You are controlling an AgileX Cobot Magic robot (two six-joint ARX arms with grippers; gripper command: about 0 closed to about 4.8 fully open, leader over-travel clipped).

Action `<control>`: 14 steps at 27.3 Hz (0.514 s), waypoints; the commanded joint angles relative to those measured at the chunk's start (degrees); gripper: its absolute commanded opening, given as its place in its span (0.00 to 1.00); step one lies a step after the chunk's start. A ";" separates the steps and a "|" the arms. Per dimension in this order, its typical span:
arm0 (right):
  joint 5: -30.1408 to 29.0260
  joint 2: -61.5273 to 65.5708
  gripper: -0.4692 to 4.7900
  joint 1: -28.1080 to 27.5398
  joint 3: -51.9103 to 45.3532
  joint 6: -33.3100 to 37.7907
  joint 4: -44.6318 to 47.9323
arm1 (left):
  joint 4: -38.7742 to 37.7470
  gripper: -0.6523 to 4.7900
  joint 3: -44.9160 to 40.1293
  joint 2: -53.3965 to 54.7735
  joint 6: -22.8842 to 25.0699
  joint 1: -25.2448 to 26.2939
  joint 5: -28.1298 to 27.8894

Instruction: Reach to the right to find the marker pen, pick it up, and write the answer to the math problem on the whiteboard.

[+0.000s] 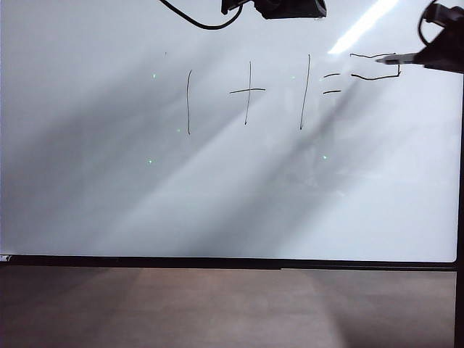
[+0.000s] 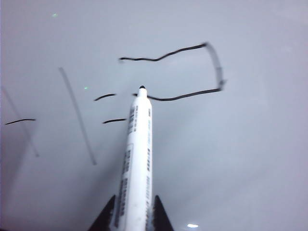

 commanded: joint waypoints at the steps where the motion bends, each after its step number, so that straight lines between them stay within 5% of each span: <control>1: -0.35 1.18 0.08 1.22 0.96 0.31 1.09 | 0.72 0.11 0.09 -0.20 0.22 -0.07 0.00; 14: -1.64 5.88 0.08 2.93 4.52 0.31 1.03 | 0.68 0.11 0.09 -0.20 0.22 -0.07 0.00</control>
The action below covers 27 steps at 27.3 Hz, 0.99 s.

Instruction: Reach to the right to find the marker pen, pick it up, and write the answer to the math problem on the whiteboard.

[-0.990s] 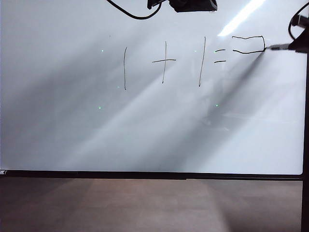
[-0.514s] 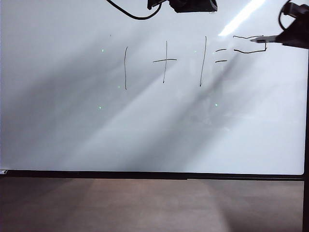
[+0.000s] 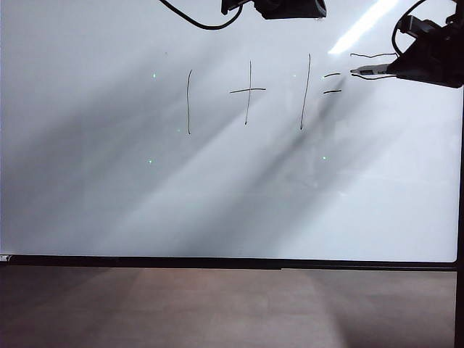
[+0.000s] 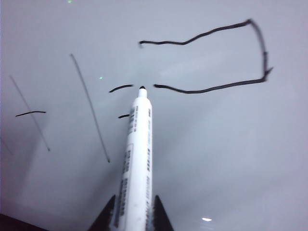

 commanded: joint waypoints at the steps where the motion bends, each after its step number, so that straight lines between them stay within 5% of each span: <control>1: -0.35 0.70 0.08 0.13 0.76 0.20 1.22 | 0.68 0.11 0.09 -0.20 0.22 -0.07 0.00; 27: 2.16 3.39 0.08 0.09 1.79 0.13 0.55 | 0.35 0.11 0.09 -0.20 0.22 -0.07 0.02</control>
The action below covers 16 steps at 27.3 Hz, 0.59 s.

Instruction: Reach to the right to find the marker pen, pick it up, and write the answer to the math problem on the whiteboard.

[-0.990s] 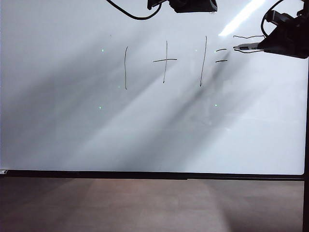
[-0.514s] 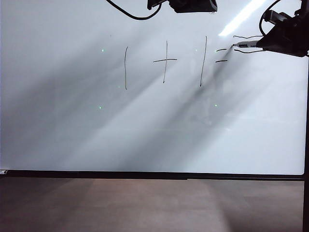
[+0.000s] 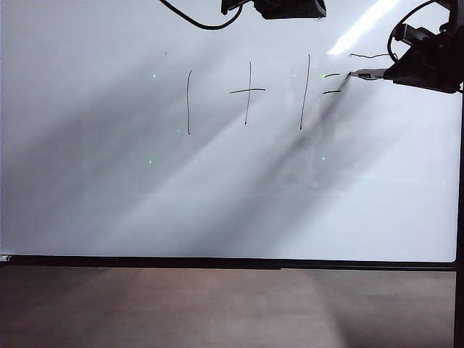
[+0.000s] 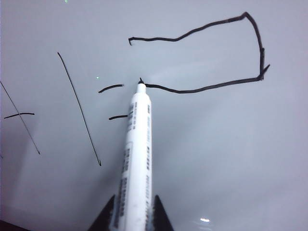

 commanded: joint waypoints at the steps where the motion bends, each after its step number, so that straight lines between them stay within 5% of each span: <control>1: 1.33 0.26 0.08 0.04 0.09 -0.20 -1.57 | 0.44 0.11 0.09 -0.20 0.20 -0.07 0.02; 16: 1.55 3.76 0.08 0.02 -0.02 -1.44 -4.13 | 0.42 0.11 0.09 -0.20 0.22 -0.07 0.02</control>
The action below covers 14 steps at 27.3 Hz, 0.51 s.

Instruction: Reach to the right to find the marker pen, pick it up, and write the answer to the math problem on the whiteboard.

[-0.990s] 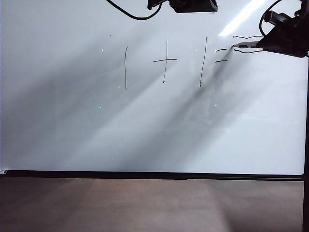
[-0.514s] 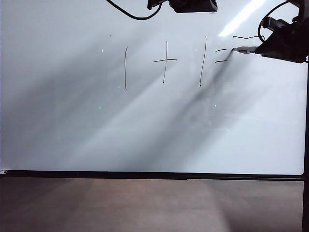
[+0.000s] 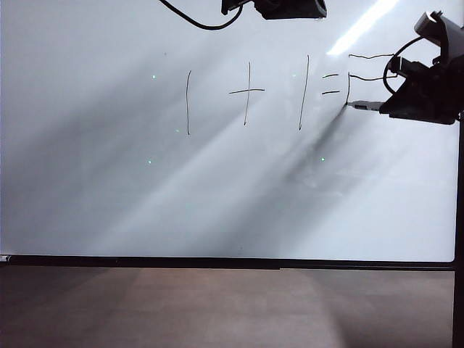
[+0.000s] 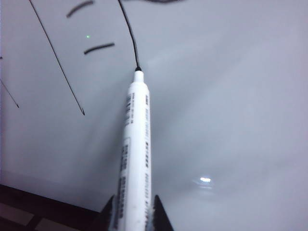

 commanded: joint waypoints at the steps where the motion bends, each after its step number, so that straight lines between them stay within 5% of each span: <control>1: 2.45 -0.02 0.08 -0.15 0.22 0.13 0.98 | 0.48 0.11 0.07 -0.20 0.22 -0.07 0.02; 7: 2.78 -0.76 0.08 -2.01 -0.37 0.15 0.17 | 0.48 0.11 0.07 -0.20 0.22 -0.07 0.02; 14: 1.29 -4.85 0.08 -10.97 -2.99 0.66 0.28 | 0.46 0.11 0.07 -0.20 0.22 -0.07 0.02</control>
